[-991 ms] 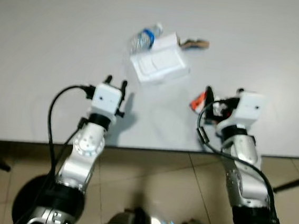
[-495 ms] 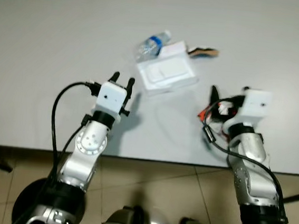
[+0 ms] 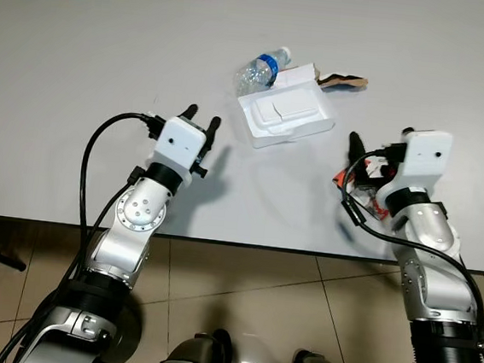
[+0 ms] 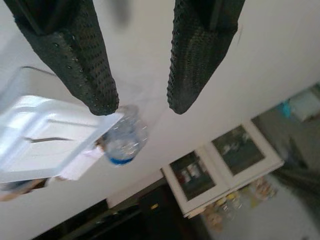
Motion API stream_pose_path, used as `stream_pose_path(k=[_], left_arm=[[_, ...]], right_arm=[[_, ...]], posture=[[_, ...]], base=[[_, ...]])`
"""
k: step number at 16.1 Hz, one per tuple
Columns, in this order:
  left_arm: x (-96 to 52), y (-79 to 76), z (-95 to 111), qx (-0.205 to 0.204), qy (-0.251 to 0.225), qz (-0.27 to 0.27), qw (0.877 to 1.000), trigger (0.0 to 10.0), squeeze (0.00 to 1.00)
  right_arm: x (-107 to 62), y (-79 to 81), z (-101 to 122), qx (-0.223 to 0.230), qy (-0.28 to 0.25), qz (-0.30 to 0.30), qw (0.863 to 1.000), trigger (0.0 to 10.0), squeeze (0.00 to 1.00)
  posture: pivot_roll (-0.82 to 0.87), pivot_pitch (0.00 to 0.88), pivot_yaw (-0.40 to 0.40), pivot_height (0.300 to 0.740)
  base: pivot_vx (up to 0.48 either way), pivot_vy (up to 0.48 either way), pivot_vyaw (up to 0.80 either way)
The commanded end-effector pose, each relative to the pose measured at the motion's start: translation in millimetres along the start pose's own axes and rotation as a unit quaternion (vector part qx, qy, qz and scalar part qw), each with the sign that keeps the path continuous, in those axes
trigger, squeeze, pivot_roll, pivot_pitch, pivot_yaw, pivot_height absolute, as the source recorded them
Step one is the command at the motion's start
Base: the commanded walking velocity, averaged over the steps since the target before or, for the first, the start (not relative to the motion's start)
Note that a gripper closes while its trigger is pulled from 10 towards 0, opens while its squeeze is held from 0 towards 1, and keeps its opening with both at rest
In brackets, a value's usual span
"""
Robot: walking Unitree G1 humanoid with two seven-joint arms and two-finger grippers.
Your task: Picking trash to rubbish bin
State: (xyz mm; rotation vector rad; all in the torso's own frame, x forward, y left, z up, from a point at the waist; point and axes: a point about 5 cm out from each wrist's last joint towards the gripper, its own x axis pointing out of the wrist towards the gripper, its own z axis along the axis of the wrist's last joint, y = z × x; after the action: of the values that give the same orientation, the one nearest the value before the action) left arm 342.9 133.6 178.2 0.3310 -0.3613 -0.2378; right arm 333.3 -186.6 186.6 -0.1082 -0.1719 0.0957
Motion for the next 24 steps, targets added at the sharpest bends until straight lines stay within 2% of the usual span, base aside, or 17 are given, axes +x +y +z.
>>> stream_pose_path(k=[1, 3, 8, 13, 20, 24], left_arm=[[-2.7, 4.2, -7.9, -0.014, 0.021, 0.02, 0.999, 10.0, 0.0], [-3.6, -0.8, -9.0, -0.02, 0.022, 0.024, 0.999, 10.0, 0.0], [-5.0, -24.6, -8.0, -0.055, 0.021, 0.023, 0.998, 10.0, 0.0], [-3.3, -34.6, -5.6, -0.064, 0.016, 0.023, 0.998, 10.0, 0.0], [-2.5, -27.7, -5.8, -0.049, 0.016, 0.031, 0.998, 10.0, 0.0], [-1.9, -27.7, -5.8, -0.044, 0.017, 0.033, 0.998, 10.0, 0.0]], right_arm=[[-2.4, 8.4, -1.6, 0.002, 0.004, 0.009, 1.0, 10.0, 0.0], [-4.3, 12.6, -2.8, -0.001, 0.009, 0.014, 1.0, 10.0, 0.0], [-10.4, 11.8, -7.0, -0.004, 0.027, 0.023, 0.999, 10.0, 0.0], [-10.2, 13.4, -6.1, -0.011, 0.033, 0.036, 0.999, 10.0, 0.0], [-9.1, 14.9, -7.7, -0.008, 0.038, 0.035, 0.999, 10.0, 0.0], [-9.7, 17.4, -8.1, -0.007, 0.038, 0.037, 0.999, 10.0, 0.0]], posture=[[0.01, 0.256, 0.144, 0.74], [0.01, 0.266, 0.133, 0.74], [0.0, 0.291, 0.086, 0.74], [0.0, 0.287, 0.058, 0.74], [0.0, 0.278, 0.07, 0.74], [0.01, 0.267, 0.074, 0.74]], base=[[0.0, 0.0, 0.0], [0.0, 0.0, 0.0], [0.0, 0.0, 0.0], [0.0, 0.0, 0.0], [0.0, 0.0, 0.0], [0.0, -0.274, 0.0]])
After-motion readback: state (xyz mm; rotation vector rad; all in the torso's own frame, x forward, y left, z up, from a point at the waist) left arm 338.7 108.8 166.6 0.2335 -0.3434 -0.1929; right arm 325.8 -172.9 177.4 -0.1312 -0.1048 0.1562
